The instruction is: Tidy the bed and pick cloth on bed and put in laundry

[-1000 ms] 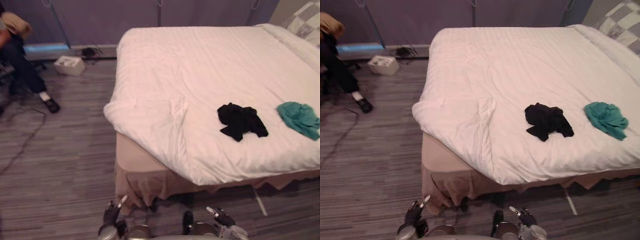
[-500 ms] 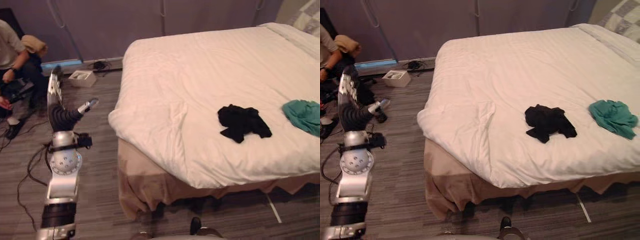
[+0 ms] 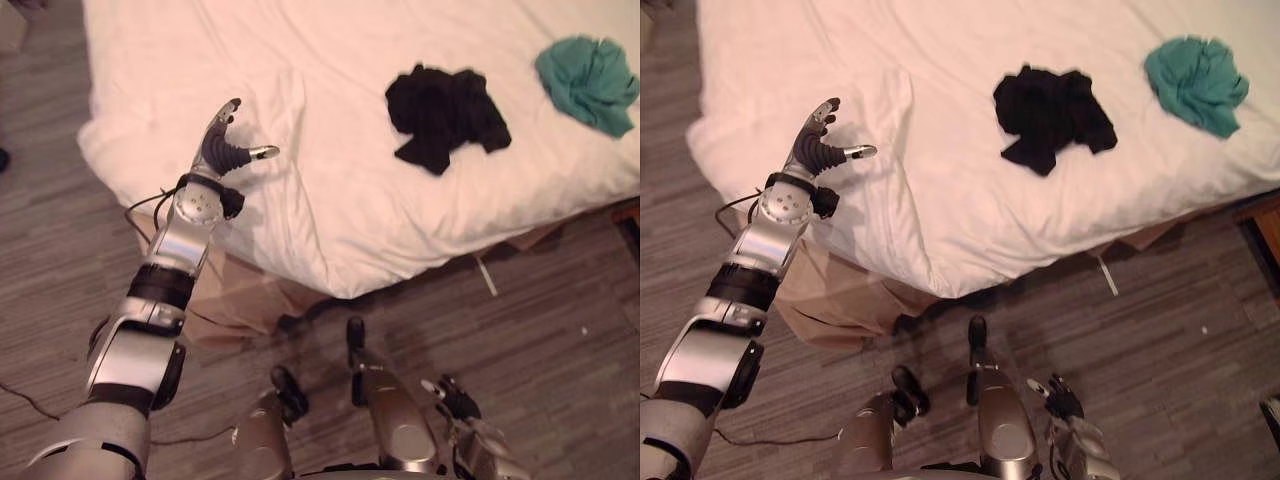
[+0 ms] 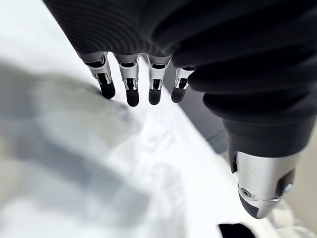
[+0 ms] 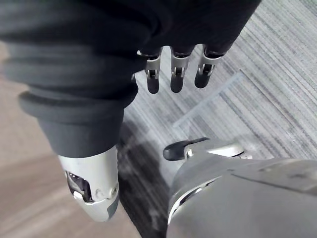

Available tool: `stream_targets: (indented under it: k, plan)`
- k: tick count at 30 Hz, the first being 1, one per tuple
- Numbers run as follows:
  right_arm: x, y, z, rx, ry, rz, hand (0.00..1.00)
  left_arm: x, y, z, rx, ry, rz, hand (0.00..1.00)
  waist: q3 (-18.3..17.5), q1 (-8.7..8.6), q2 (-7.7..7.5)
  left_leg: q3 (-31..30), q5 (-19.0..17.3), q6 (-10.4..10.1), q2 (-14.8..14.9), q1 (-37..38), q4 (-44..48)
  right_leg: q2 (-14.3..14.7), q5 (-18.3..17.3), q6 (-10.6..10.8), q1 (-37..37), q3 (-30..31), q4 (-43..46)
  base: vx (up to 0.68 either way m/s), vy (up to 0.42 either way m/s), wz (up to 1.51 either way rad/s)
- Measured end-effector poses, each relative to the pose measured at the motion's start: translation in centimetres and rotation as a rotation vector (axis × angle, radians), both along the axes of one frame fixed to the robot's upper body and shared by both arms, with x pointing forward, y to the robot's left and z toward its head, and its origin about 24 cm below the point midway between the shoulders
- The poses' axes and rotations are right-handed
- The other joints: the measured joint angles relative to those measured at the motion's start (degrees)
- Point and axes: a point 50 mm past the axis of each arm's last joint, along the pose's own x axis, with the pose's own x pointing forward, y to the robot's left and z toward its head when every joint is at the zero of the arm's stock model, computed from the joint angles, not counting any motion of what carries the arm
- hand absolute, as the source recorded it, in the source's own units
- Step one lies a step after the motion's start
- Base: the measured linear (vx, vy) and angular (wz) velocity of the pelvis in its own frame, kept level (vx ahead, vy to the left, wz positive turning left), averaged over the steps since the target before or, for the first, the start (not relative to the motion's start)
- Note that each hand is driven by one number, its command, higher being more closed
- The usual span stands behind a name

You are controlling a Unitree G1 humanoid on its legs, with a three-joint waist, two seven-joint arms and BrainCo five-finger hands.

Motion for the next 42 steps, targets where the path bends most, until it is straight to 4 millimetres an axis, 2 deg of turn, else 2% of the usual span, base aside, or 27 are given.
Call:
stream_targets:
  k: [1,5,8,10,11,13,14,16,17,18,19,20,21,23,25,26,27,28,30,32,33,34,36,38,39,41,42]
  plan:
    - [0.6,0.3,0.4,-0.006,-0.024,0.006,0.00,0.3,0.3,-0.5,0.065,0.056,0.025,1.00,0.4,0.01,-0.02,0.4,-0.7,0.1,0.8,-0.9,1.1,0.4,0.0,0.0,-0.5,0.2,0.3,-0.02,0.008,-0.15]
    - [1.7,-0.1,1.5,-0.021,-0.082,-0.039,0.00,0.5,0.6,0.1,0.202,0.086,0.032,1.00,0.7,0.41,0.15,0.7,-2.2,0.8,1.9,-1.4,2.7,1.0,0.0,0.0,-0.5,0.5,0.5,-0.02,0.010,-0.06]
    - [3.0,-1.1,2.8,-0.058,-0.153,-0.084,0.00,0.5,1.2,-0.4,0.205,0.106,0.046,1.00,0.8,1.21,0.21,0.9,-2.4,0.9,2.0,-1.1,2.9,1.0,0.0,0.0,-0.3,0.7,0.5,-0.02,0.010,-0.04]
    - [4.3,-3.0,4.9,-0.140,-0.248,-0.104,0.00,0.2,1.8,-1.6,0.184,0.119,0.054,1.00,0.8,1.52,0.31,0.9,-2.5,0.9,2.1,-0.1,3.0,1.1,0.0,0.0,0.7,0.7,0.5,0.00,0.004,-0.02]
    - [4.6,-3.3,5.3,-0.157,-0.269,-0.108,0.00,0.0,2.1,-1.9,0.177,0.123,0.058,1.00,0.8,1.50,0.35,0.9,-2.5,0.8,2.1,0.1,3.0,1.1,0.0,0.0,1.0,0.6,0.4,0.00,0.000,0.00]
    - [6.2,-6.2,10.2,-0.360,-0.452,-0.140,0.00,-1.7,4.2,-5.4,0.061,0.129,0.113,1.00,0.7,1.53,0.68,0.5,-2.3,0.5,2.2,3.0,2.2,1.2,0.0,0.0,4.5,-0.1,-0.8,0.02,0.006,0.07]
    - [6.4,-6.6,11.0,-0.386,-0.481,-0.147,0.00,-2.2,4.6,-6.2,0.049,0.133,0.124,1.00,0.7,1.58,0.73,0.4,-2.2,0.4,2.2,3.6,2.1,1.3,-0.1,0.0,5.2,-0.2,-1.1,0.03,0.001,0.11]
    - [6.9,-8.2,14.6,-0.523,-0.596,-0.167,0.00,-5.1,6.8,-10.0,-0.078,0.138,0.209,1.00,-0.9,1.87,1.23,-0.3,-1.8,-0.3,1.9,5.6,0.7,1.5,-0.1,0.0,7.8,-0.9,-2.8,0.04,-0.008,0.14]
    - [7.0,-8.5,15.5,-0.562,-0.622,-0.166,1.00,-6.4,7.6,-11.4,-0.123,0.150,0.248,0.00,-1.6,1.90,1.43,-0.7,-1.5,-0.6,1.7,6.2,-0.1,1.5,-0.1,0.0,8.7,-1.4,-3.4,0.08,-0.015,0.25]
    - [7.1,-8.7,16.6,-0.612,-0.651,-0.167,1.00,-8.3,8.7,-13.5,-0.188,0.179,0.314,0.00,-2.7,2.10,1.76,-1.5,-0.9,-1.0,1.2,7.3,-1.4,1.5,-0.2,-0.1,10.1,-2.1,-4.4,0.11,-0.017,0.31]
    - [6.9,-9.0,17.2,-0.665,-0.659,-0.168,1.00,-10.8,9.8,-16.4,-0.273,0.230,0.407,0.00,-4.5,3.11,2.23,-2.7,-0.2,-1.5,0.4,8.6,-3.4,1.5,-0.2,-0.2,11.8,-2.8,-5.7,0.12,-0.015,0.33]
    - [7.0,-9.0,17.3,-0.680,-0.657,-0.166,1.00,-12.2,10.2,-17.8,-0.305,0.259,0.455,0.00,-5.4,3.44,2.44,-3.2,0.3,-1.6,-0.1,9.2,-4.4,1.5,-0.3,-0.2,12.5,-3.2,-6.3,0.13,-0.008,0.39]
    - [7.1,-9.0,17.4,-0.708,-0.650,-0.150,1.00,-14.3,10.7,-19.9,-0.354,0.305,0.531,0.00,-6.5,3.74,2.80,-4.5,1.0,-1.7,-0.6,9.9,-5.8,1.4,-0.3,-0.3,13.8,-4.2,-7.3,0.10,0.004,0.46]
    - [7.5,-8.7,18.4,-0.772,-0.662,-0.106,1.00,-17.9,11.2,-22.9,-0.463,0.368,0.667,0.00,-7.5,5.40,3.38,-6.5,1.7,-1.8,-1.5,10.4,-7.4,1.1,-0.3,-0.3,15.4,-6.0,-8.6,0.07,0.033,0.52]
    - [9.9,-6.8,20.8,-0.796,-0.751,-0.013,1.00,-22.5,12.3,-26.1,-0.572,0.445,0.859,0.00,-7.9,6.73,3.20,-9.3,2.6,-1.4,-2.6,10.3,-8.8,0.6,-0.2,-0.3,16.3,-8.0,-9.3,0.02,0.055,0.51]
    - [10.7,-6.2,21.5,-0.796,-0.775,0.017,1.00,-23.6,12.5,-26.7,-0.593,0.464,0.898,0.00,-7.9,7.08,3.17,-9.9,2.7,-1.4,-2.8,10.0,-8.8,0.5,-0.3,-0.3,16.3,-8.4,-9.3,-0.02,0.064,0.41]
    - [12.1,-5.3,23.1,-0.799,-0.824,0.067,1.00,-25.0,12.6,-27.7,-0.623,0.493,0.948,0.00,-7.9,8.20,3.17,-11.1,3.0,-1.2,-3.1,9.4,-8.8,0.3,-0.2,-0.3,16.2,-9.1,-9.3,-0.04,0.072,0.49]
    - [14.5,-3.8,25.5,-0.792,-0.889,0.138,1.00,-26.9,12.5,-28.8,-0.655,0.528,0.998,0.00,-7.8,9.43,3.13,-12.6,3.6,-0.8,-3.5,8.6,-8.8,-0.1,-0.2,-0.3,16.1,-10.6,-9.3,-0.06,0.089,0.49]
    - [16.6,-2.6,28.1,-0.774,-0.951,0.190,1.00,-28.0,11.9,-29.6,-0.703,0.543,1.001,0.00,-7.7,11.23,3.15,-14.0,4.1,-0.9,-4.2,7.5,-8.8,-0.5,-0.1,-0.4,15.9,-11.8,-9.3,-0.06,0.080,0.49]
    - [18.6,-1.2,31.2,-0.741,-1.023,0.239,1.00,-28.3,11.1,-30.2,-0.747,0.554,0.977,0.00,-6.5,12.86,3.26,-15.5,4.9,-0.4,-4.5,6.3,-8.6,-1.1,-0.1,-0.5,14.9,-13.2,-8.6,-0.07,0.081,0.45]
    - [19.9,0.3,34.2,-0.704,-1.099,0.269,1.00,-28.0,10.6,-30.4,-0.770,0.542,0.948,0.00,-4.6,14.19,3.56,-16.4,5.4,-0.2,-5.1,4.7,-8.1,-1.6,-0.1,-0.5,13.4,-14.0,-7.5,-0.12,0.096,0.43]
    - [20.5,1.4,36.3,-0.666,-1.156,0.293,1.00,-27.5,10.2,-30.3,-0.788,0.529,0.921,0.00,-3.1,14.65,3.81,-17.1,5.8,-0.1,-5.2,2.8,-7.7,-2.1,-0.2,-0.6,11.8,-14.7,-6.5,-0.13,0.093,0.43]
    - [21.1,3.1,39.0,-0.627,-1.226,0.338,1.00,-26.1,9.5,-30.1,-0.824,0.502,0.880,0.00,-0.8,15.58,4.57,-18.3,6.9,0.4,-6.3,-0.2,-7.6,-3.3,-0.4,-0.4,8.8,-15.8,-4.5,-0.13,0.101,0.41]
    - [21.6,4.3,39.6,-0.588,-1.231,0.380,1.00,-24.6,8.7,-29.9,-0.826,0.495,0.829,0.00,-0.4,16.48,5.25,-18.5,7.6,1.2,-7.1,-3.4,-7.5,-4.6,-0.6,-0.1,5.1,-16.1,-2.7,-0.12,0.135,0.28]
    - [21.9,5.0,39.6,-0.558,-1.224,0.410,1.00,-23.0,7.9,-29.5,-0.829,0.488,0.779,0.00,0.4,16.84,6.30,-18.8,7.9,1.6,-7.4,-5.6,-6.8,-5.5,-0.8,0.1,2.8,-16.3,-1.0,-0.09,0.143,0.25]
    - [22.6,5.1,38.7,-0.503,-1.172,0.403,1.00,-20.5,6.6,-28.8,-0.819,0.474,0.694,0.00,1.3,17.20,7.94,-19.5,8.4,2.1,-8.3,-8.9,-5.5,-7.0,-1.4,-0.2,-0.8,-16.8,2.3,-0.07,0.117,0.33]
    - [23.2,4.9,37.5,-0.462,-1.111,0.392,1.00,-18.5,5.6,-28.0,-0.813,0.458,0.632,0.00,1.9,17.35,9.05,-19.8,8.7,2.5,-9.1,-11.1,-4.8,-8.4,-2.0,-0.3,-3.5,-17.1,4.9,-0.04,0.106,0.35]
